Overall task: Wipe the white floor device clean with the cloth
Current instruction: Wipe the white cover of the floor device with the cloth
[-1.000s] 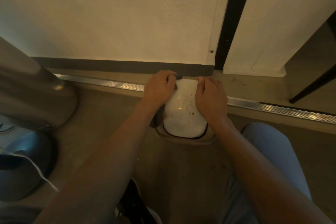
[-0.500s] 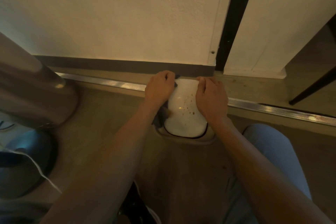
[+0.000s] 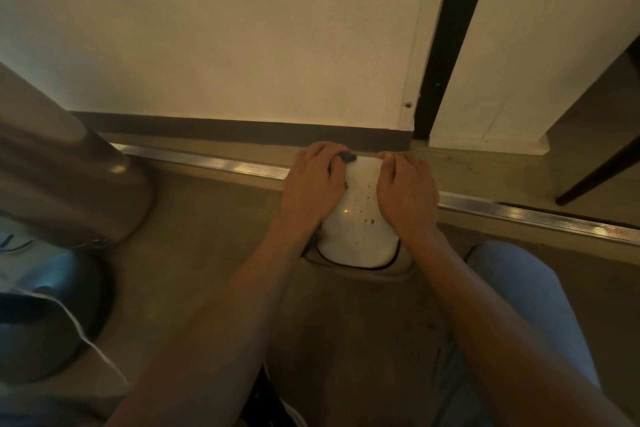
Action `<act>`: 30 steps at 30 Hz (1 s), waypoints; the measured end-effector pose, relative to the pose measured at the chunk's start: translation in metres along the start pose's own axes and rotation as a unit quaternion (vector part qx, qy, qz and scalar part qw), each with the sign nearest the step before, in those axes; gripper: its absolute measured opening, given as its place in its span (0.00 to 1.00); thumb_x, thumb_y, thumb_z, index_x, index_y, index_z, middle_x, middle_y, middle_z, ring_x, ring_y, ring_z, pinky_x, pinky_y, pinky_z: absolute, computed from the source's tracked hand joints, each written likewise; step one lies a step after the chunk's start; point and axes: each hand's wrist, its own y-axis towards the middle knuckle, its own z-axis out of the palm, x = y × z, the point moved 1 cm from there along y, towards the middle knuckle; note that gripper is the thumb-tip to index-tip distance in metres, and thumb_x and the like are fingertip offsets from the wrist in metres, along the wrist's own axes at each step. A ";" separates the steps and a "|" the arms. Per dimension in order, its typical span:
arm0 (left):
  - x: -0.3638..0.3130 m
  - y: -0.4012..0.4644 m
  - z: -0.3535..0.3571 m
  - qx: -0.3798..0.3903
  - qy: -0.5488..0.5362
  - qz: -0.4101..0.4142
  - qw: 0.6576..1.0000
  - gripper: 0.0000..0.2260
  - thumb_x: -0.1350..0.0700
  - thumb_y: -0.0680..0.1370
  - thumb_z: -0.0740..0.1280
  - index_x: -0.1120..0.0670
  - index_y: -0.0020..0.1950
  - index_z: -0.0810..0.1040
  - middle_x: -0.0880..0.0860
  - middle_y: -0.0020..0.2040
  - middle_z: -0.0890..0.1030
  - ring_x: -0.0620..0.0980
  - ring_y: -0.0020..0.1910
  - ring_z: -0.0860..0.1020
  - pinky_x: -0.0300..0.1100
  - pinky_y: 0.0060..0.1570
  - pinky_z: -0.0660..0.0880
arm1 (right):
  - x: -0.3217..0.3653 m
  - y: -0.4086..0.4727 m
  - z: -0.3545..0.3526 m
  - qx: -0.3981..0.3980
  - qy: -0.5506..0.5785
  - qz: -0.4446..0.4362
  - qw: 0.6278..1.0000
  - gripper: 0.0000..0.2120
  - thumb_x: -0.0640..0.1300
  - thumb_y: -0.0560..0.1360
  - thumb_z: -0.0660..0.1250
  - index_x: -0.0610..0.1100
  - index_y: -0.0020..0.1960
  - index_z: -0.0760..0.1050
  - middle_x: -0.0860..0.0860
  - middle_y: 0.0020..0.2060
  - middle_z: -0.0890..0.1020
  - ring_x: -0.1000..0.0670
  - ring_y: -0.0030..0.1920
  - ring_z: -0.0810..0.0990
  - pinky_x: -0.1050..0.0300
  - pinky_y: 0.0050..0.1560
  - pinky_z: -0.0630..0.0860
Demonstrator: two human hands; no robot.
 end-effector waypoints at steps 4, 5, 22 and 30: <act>-0.009 -0.017 0.008 -0.040 0.066 0.134 0.988 0.15 0.57 0.81 0.59 0.55 0.61 0.82 0.52 0.62 0.82 0.49 0.64 0.74 0.48 0.71 0.67 | 0.001 0.000 -0.001 -0.009 0.007 0.003 1.000 0.14 0.45 0.84 0.55 0.42 0.52 0.78 0.47 0.45 0.80 0.52 0.47 0.72 0.55 0.50 0.72; -0.004 -0.029 0.008 -0.040 0.079 0.162 0.983 0.15 0.58 0.82 0.59 0.56 0.64 0.81 0.52 0.66 0.79 0.51 0.68 0.73 0.50 0.73 0.65 | 0.002 -0.001 -0.001 -0.006 0.006 0.003 1.000 0.14 0.45 0.84 0.54 0.42 0.52 0.78 0.47 0.46 0.79 0.53 0.47 0.70 0.56 0.49 0.70; -0.010 -0.029 0.012 -0.021 0.104 0.106 0.989 0.18 0.54 0.84 0.54 0.57 0.67 0.78 0.54 0.67 0.78 0.51 0.68 0.74 0.50 0.74 0.62 | 0.002 0.000 0.000 -0.008 0.002 -0.001 1.000 0.14 0.45 0.84 0.54 0.42 0.54 0.78 0.46 0.48 0.80 0.48 0.50 0.76 0.53 0.52 0.74; 0.011 -0.054 -0.001 -0.044 -0.012 0.044 0.998 0.15 0.56 0.85 0.57 0.55 0.71 0.74 0.51 0.75 0.69 0.47 0.75 0.64 0.45 0.75 0.61 | 0.002 -0.002 -0.002 0.006 0.012 0.000 1.000 0.16 0.45 0.85 0.53 0.42 0.57 0.78 0.46 0.50 0.80 0.47 0.53 0.75 0.51 0.55 0.74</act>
